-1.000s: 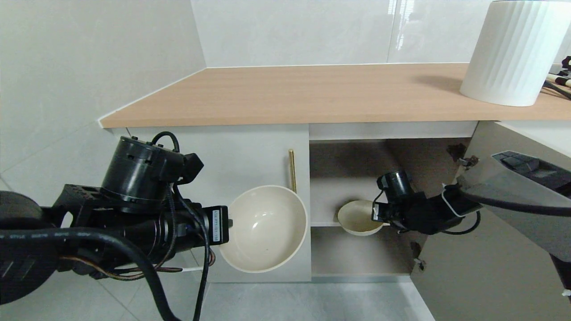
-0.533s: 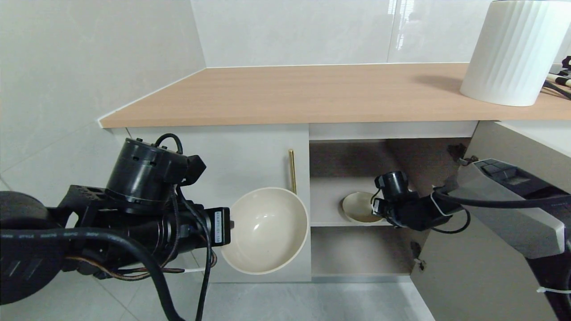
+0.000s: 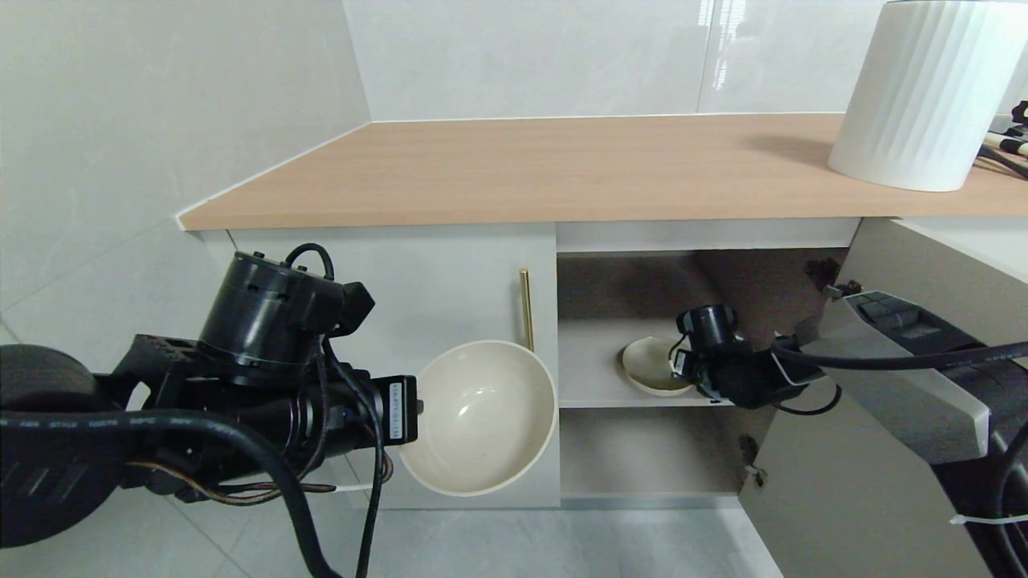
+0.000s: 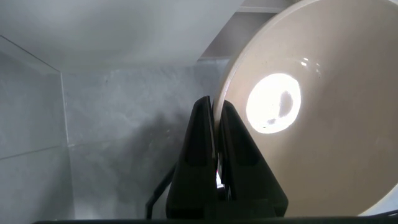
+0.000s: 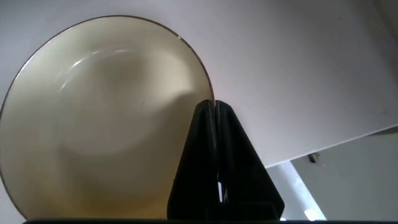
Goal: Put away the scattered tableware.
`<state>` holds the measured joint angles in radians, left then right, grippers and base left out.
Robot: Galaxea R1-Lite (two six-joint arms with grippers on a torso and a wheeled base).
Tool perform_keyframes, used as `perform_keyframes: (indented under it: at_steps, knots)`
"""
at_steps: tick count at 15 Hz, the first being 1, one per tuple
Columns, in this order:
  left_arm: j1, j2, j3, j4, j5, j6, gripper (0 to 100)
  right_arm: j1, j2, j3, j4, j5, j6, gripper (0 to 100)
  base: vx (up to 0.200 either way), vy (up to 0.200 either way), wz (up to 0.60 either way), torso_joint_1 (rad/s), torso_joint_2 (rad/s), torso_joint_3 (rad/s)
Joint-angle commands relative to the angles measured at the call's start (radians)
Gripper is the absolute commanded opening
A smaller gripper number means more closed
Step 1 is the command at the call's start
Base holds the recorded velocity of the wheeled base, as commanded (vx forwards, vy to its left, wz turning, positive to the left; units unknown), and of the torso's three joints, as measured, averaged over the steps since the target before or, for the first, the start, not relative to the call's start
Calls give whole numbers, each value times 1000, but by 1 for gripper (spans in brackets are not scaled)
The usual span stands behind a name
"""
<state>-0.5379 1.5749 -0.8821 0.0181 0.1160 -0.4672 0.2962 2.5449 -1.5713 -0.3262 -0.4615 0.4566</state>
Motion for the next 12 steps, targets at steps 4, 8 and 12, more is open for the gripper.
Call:
perform_keyframes:
  at_steps: [4,8,12]
  knots:
    - [-2,2,0,-1,1,-1,0,-3,23,-38,1,-8,-1,0,0,0,0,0,0,0]
    - [-2,2,-1,-1,1,-1,0,-5,21,-38,1,-13,-3,100,0,0,0,0,0,0]
    - [-4,20,-14,-15,1,2,0,-12,-66,19,1,-2,11,100,0,0,0,0,0,0]
